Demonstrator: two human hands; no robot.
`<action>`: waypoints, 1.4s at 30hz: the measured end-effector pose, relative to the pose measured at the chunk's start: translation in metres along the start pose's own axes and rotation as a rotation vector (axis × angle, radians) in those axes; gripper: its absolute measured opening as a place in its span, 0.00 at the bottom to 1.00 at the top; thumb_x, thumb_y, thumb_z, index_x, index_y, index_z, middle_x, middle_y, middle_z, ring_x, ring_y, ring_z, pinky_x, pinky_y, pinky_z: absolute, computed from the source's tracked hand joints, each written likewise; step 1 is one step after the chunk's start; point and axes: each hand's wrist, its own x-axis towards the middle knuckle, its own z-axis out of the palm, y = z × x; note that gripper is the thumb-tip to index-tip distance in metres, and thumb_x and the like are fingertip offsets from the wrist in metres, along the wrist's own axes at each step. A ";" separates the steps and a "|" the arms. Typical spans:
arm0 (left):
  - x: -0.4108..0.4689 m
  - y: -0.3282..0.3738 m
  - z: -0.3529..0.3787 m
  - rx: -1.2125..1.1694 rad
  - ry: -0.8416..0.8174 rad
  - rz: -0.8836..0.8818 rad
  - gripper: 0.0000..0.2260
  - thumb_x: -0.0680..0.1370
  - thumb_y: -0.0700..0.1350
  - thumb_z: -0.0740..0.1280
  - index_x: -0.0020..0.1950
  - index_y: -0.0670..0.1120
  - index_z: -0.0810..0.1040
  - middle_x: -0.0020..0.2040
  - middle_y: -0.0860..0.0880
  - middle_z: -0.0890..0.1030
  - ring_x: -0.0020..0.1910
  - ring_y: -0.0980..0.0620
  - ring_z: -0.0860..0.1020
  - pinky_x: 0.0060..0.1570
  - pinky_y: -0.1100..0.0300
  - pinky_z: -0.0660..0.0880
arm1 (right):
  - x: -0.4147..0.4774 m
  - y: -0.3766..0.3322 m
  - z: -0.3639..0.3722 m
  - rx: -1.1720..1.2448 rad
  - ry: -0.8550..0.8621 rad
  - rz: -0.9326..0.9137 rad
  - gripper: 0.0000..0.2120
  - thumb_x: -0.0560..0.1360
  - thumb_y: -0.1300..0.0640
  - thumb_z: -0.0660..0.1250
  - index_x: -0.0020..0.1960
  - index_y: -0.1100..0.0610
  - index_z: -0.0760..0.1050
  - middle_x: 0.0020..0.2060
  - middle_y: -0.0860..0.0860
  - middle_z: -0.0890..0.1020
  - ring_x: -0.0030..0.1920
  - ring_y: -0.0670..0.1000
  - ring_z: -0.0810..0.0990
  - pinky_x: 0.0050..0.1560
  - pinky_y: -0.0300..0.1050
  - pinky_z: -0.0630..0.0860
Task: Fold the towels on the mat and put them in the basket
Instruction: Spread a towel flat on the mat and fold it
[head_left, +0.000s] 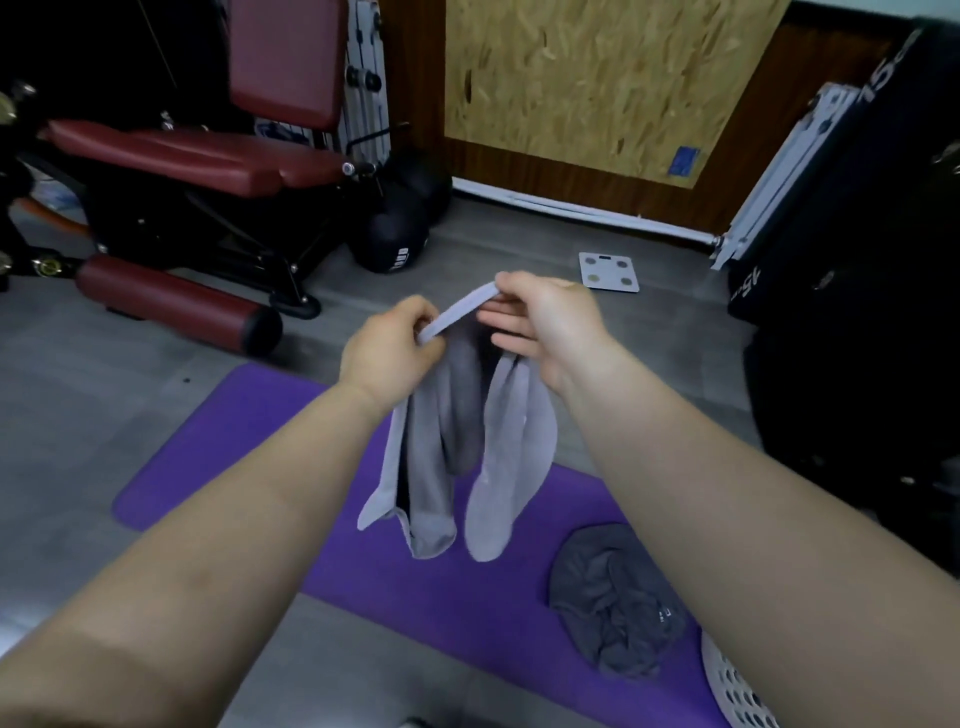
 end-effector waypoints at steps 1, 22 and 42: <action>0.002 -0.002 0.001 0.060 0.011 0.008 0.07 0.75 0.43 0.62 0.52 0.45 0.75 0.43 0.47 0.77 0.47 0.44 0.75 0.43 0.57 0.68 | 0.000 -0.003 -0.003 0.009 0.032 -0.014 0.09 0.76 0.60 0.62 0.37 0.56 0.71 0.34 0.51 0.78 0.36 0.46 0.78 0.41 0.38 0.75; -0.019 0.022 -0.016 -0.325 -0.316 0.199 0.10 0.61 0.50 0.65 0.31 0.48 0.66 0.29 0.54 0.66 0.26 0.63 0.66 0.28 0.71 0.62 | -0.029 0.029 -0.038 -0.687 -0.198 -0.388 0.07 0.72 0.64 0.67 0.49 0.56 0.76 0.40 0.47 0.79 0.44 0.41 0.77 0.57 0.38 0.72; -0.099 0.006 -0.021 0.104 -0.030 0.015 0.13 0.71 0.42 0.70 0.34 0.51 0.65 0.31 0.54 0.69 0.36 0.49 0.69 0.35 0.57 0.64 | -0.040 0.026 -0.032 -0.398 -0.341 -0.437 0.16 0.78 0.63 0.60 0.33 0.52 0.65 0.29 0.47 0.67 0.24 0.36 0.66 0.30 0.28 0.64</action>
